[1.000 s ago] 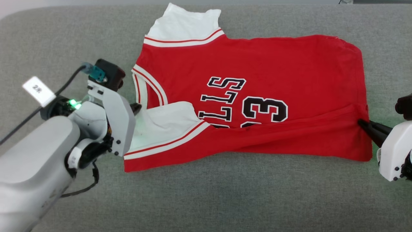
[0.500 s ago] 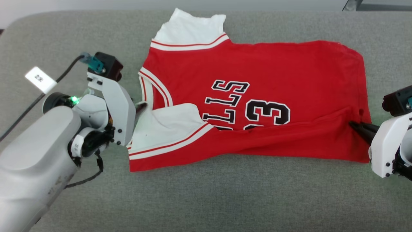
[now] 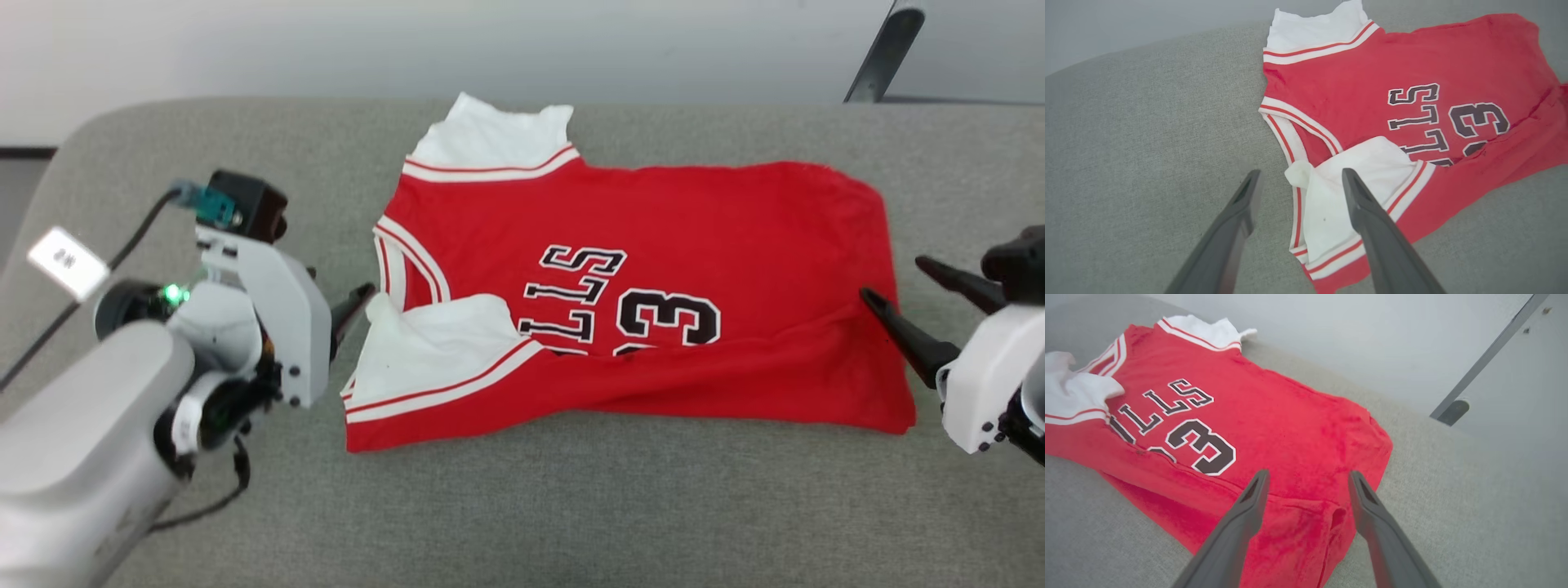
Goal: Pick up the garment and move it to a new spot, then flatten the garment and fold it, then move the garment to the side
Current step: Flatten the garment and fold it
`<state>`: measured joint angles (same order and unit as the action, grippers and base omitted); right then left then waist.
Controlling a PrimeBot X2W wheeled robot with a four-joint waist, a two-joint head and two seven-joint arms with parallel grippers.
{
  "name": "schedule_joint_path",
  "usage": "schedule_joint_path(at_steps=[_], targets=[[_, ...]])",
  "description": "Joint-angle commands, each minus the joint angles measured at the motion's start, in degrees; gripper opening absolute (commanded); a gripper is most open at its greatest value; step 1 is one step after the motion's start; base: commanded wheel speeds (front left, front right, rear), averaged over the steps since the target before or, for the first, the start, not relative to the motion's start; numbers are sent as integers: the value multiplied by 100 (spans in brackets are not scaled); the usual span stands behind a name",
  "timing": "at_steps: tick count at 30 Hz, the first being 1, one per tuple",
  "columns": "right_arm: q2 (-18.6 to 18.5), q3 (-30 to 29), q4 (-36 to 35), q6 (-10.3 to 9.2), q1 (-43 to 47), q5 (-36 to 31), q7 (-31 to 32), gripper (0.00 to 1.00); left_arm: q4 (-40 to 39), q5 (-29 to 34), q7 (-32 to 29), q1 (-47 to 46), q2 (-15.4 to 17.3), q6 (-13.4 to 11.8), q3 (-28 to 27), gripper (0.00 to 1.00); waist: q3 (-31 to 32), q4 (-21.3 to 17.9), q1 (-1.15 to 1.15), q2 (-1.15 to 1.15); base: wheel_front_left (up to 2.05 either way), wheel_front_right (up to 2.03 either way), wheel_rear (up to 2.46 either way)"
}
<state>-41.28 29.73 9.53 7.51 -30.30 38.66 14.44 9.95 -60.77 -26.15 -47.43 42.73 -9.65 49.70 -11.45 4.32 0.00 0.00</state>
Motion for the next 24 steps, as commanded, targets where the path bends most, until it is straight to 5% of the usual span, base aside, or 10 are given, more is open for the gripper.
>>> schedule_joint_path(at_steps=[1, 7, 14, 24], targets=[[-1, -66, -38, -4, 97, -72, -220, 100, -109, -48, 10, 132, 56, -104, -35, 100, 148, -54, 0, 0, 0, 0, 0], [102, -392, -229, -4, 494, -814, -1444, 100, -845, -270, -70, 660, 322, -639, -112, 100, 261, -144, 0, 0, 0, 0, 0], [673, -1257, -446, -4, 1123, -1843, -2563, 100, -1329, -510, 44, 1139, 547, -1005, -253, 100, 251, -379, 0, 0, 0, 0, 0], [1748, -2422, -871, -5, 2006, -2623, -2917, 100, -1322, -820, -210, 1391, 737, -1289, -328, 100, 154, -793, 0, 0, 0, 0, 0]])
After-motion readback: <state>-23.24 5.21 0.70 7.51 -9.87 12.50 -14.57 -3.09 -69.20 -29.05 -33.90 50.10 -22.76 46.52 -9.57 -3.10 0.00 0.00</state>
